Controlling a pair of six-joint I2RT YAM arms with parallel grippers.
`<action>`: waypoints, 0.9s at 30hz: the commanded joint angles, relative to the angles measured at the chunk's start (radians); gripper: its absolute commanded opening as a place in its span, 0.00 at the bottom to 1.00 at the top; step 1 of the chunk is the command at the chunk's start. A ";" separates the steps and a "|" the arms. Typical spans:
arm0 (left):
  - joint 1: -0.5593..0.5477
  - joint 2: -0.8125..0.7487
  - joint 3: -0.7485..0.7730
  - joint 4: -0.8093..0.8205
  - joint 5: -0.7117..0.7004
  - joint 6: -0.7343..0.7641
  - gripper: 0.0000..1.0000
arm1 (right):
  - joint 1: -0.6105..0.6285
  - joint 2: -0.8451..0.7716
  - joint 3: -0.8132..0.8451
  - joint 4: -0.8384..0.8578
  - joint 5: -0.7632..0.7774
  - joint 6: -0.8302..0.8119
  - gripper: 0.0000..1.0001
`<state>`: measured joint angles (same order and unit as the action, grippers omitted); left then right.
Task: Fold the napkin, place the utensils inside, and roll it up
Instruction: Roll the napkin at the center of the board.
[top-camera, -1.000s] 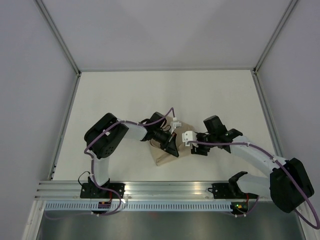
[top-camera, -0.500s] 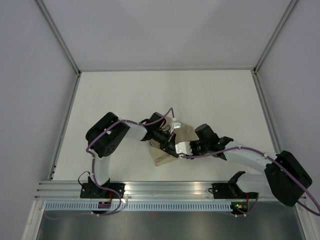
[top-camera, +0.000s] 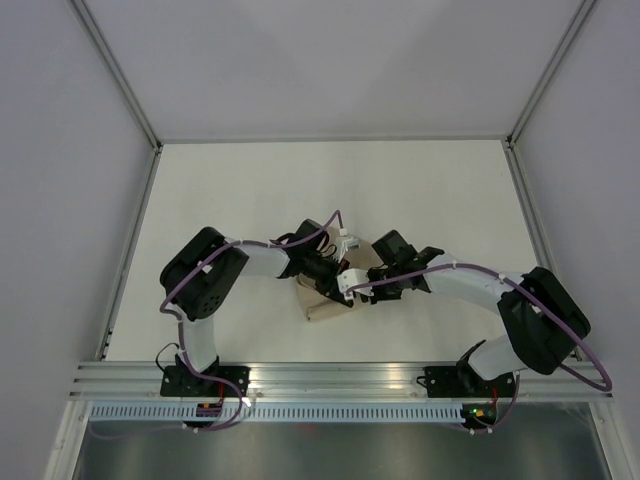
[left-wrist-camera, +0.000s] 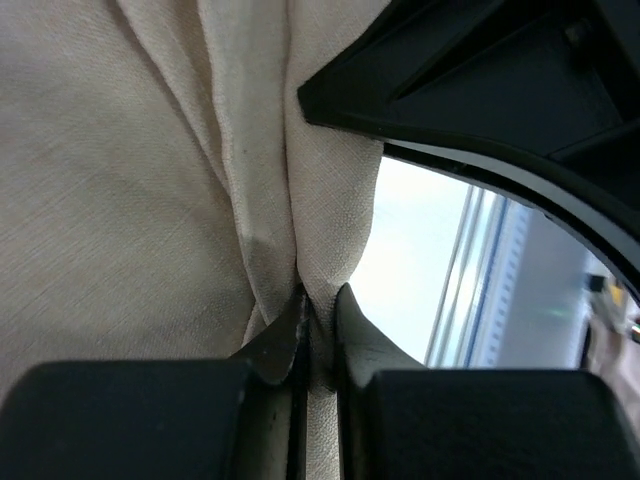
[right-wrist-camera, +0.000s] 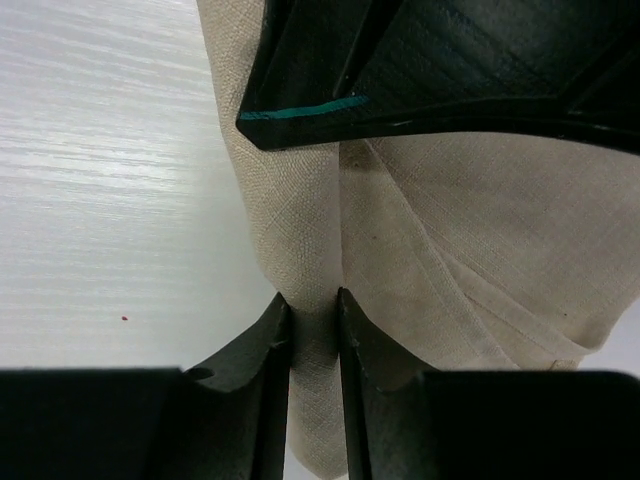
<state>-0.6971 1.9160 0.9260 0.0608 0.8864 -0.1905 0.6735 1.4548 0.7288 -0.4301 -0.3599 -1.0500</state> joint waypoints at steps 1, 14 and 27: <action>0.021 -0.101 0.019 0.034 -0.246 0.039 0.13 | -0.014 0.065 0.040 -0.205 0.004 0.060 0.08; 0.085 -0.295 0.069 0.016 -0.618 -0.053 0.29 | -0.037 0.186 0.153 -0.411 -0.028 0.166 0.07; 0.096 -0.281 0.048 -0.211 -0.437 -0.128 0.14 | -0.035 0.148 0.100 -0.293 0.021 0.183 0.07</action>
<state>-0.6022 1.6352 0.9794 -0.1078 0.3191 -0.2550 0.6342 1.5837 0.8967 -0.6697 -0.3855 -0.8974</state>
